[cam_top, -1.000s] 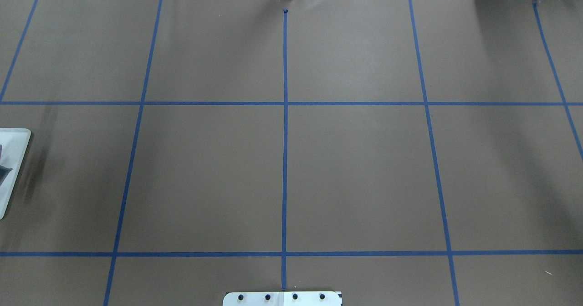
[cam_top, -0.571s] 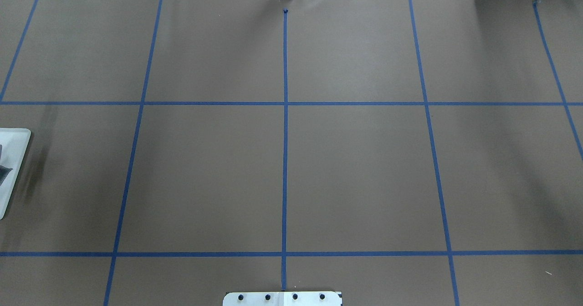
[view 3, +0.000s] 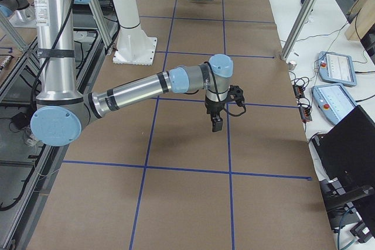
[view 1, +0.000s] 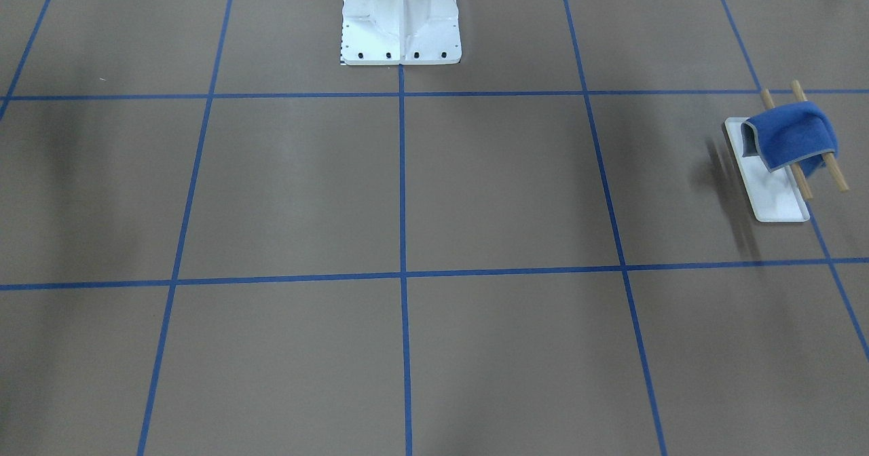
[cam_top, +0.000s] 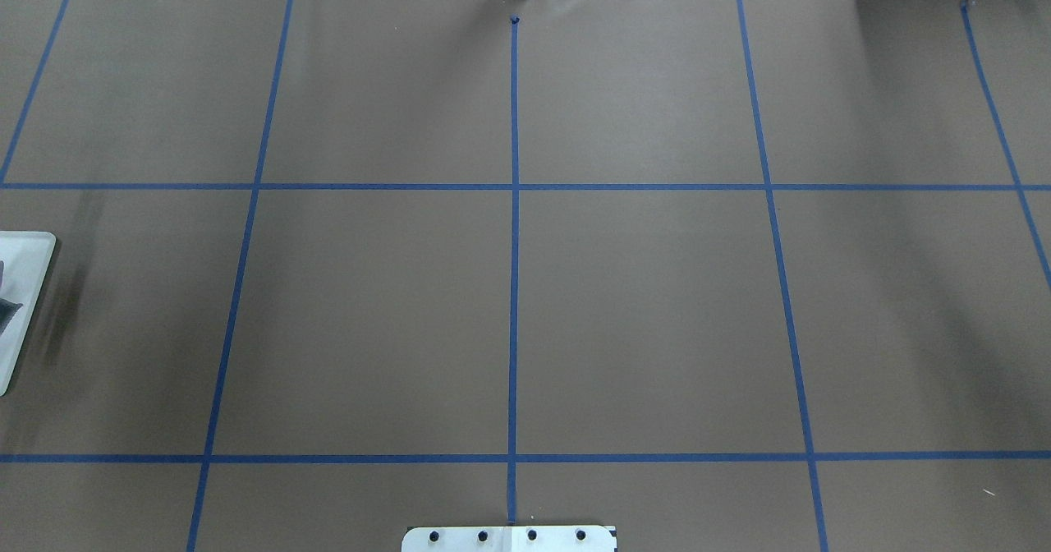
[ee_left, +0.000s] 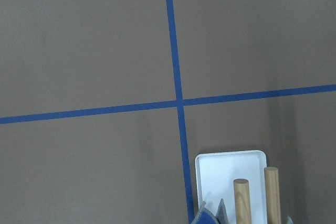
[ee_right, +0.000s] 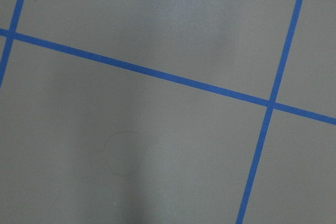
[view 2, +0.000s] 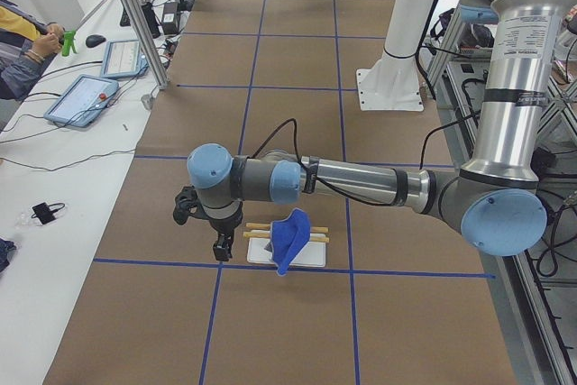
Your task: Hang towel on rack
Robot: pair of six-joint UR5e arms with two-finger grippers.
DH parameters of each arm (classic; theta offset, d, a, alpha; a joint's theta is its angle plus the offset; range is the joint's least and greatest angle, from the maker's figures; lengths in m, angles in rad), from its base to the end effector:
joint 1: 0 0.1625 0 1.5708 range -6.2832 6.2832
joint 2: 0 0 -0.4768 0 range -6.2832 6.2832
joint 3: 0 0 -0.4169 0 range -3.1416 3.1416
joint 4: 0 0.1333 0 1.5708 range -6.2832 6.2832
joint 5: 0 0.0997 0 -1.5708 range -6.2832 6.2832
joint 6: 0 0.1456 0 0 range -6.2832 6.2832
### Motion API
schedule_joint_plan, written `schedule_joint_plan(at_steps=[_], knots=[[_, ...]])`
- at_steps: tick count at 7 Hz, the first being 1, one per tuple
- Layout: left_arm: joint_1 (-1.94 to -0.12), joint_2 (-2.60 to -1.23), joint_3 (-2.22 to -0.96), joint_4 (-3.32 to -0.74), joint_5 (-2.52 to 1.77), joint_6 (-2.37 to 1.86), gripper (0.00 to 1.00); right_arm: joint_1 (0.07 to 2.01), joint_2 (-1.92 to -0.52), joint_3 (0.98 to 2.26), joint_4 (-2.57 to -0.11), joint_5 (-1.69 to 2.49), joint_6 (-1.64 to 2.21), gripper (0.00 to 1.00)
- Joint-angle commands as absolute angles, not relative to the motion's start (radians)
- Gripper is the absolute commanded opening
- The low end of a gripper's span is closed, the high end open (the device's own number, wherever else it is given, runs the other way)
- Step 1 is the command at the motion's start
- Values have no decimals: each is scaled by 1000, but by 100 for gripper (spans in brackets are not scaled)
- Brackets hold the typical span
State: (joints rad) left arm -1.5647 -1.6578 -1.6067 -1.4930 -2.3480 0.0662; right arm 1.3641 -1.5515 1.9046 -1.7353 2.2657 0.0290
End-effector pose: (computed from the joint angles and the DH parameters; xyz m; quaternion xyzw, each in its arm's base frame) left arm -0.0278 -0.5596 0.6856 0.0322 0.3780 0.0420 0.9243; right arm -0.0674 -0.5164 0.5862 0.0481 -0.3470 -0.1150 0.9295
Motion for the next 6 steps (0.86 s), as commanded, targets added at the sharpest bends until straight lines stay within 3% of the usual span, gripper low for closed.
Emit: schedule_joint_plan(at_steps=[1,6], knots=[[-1565,-1657,-1624,-1485,-2397,58,98,1364,-1548,1905,-1735,2281,38,100],[-1565,-1658,-1621,-1494,-2398,60,98,1364,-1542,1904,-1733,2350,38,100]])
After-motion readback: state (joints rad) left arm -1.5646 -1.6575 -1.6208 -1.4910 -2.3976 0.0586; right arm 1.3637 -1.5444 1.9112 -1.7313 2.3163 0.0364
